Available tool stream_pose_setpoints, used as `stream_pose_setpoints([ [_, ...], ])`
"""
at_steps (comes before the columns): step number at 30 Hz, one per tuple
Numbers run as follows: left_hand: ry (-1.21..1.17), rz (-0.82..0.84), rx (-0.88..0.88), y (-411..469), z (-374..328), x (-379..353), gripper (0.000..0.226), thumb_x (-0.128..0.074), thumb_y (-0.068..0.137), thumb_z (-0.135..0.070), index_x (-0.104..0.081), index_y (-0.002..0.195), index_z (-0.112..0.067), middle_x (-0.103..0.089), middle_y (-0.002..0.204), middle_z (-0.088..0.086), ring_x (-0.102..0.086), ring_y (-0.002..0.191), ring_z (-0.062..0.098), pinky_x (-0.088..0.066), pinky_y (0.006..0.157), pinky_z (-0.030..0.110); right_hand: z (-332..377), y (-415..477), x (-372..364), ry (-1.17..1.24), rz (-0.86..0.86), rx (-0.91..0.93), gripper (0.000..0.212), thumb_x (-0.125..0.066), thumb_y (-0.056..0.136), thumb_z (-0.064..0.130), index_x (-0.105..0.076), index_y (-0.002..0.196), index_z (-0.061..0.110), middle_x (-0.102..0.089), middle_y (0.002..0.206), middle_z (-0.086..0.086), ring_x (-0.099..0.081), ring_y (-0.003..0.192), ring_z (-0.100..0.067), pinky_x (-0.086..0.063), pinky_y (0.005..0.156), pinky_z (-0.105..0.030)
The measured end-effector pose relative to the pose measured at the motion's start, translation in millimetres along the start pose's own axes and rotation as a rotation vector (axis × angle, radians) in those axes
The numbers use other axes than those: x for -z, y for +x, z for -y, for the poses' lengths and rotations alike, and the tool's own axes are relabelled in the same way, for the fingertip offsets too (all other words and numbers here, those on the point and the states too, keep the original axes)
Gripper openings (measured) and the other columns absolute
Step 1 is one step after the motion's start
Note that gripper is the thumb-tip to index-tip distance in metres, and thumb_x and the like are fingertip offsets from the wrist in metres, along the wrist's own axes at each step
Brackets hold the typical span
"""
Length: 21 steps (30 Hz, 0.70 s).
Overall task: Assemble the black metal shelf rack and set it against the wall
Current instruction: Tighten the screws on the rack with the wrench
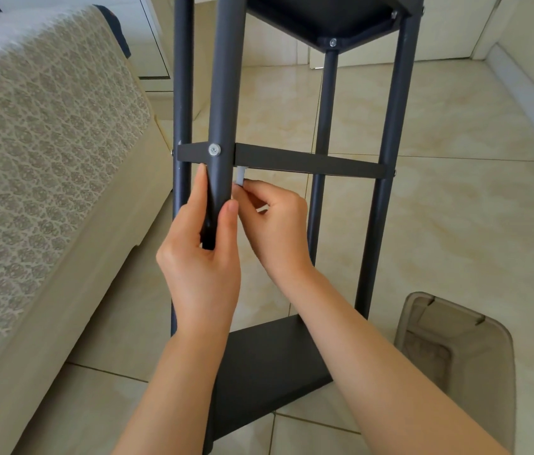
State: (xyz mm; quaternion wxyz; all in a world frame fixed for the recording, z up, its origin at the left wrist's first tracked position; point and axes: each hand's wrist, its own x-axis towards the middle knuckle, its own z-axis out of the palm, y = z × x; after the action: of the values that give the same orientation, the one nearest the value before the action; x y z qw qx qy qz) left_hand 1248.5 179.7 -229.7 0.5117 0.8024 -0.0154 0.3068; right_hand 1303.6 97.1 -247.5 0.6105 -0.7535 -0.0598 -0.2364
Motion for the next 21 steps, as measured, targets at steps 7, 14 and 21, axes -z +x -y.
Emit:
stream_pose_setpoints([
  [7, 0.000, 0.009, 0.017, 0, 0, 2, 0.049, -0.059, 0.101, -0.026, -0.044, 0.148, -0.027, -0.061, 0.076, 0.008, -0.058, 0.065, 0.033, -0.054, 0.067, 0.048, 13, -9, 22, -0.098, 0.123, -0.055, 0.022, -0.061, 0.096, 0.017, -0.075, 0.083, 0.005, -0.068, 0.068, -0.004, -0.063, 0.066, -0.018, -0.050, 0.070, -0.033],
  [14, -0.024, 0.005, 0.028, 1, 3, 4, 0.051, -0.058, 0.099, -0.030, -0.045, 0.149, -0.023, -0.060, 0.076, 0.006, -0.057, 0.065, 0.036, -0.053, 0.064, 0.049, 22, -9, 23, -0.094, 0.164, -0.141, 0.026, -0.060, 0.095, 0.014, -0.072, 0.075, 0.004, -0.049, 0.051, 0.005, -0.045, 0.050, -0.010, -0.035, 0.052, -0.018],
  [21, -0.046, -0.005, 0.033, 3, 6, 4, 0.051, -0.058, 0.098, -0.032, -0.044, 0.147, -0.029, -0.058, 0.074, 0.011, -0.054, 0.063, 0.040, -0.051, 0.060, 0.049, 30, 1, 22, -0.105, 0.191, -0.088, 0.023, -0.059, 0.096, 0.011, -0.075, 0.080, 0.004, -0.048, 0.052, 0.009, -0.046, 0.051, -0.005, -0.034, 0.052, -0.011],
])
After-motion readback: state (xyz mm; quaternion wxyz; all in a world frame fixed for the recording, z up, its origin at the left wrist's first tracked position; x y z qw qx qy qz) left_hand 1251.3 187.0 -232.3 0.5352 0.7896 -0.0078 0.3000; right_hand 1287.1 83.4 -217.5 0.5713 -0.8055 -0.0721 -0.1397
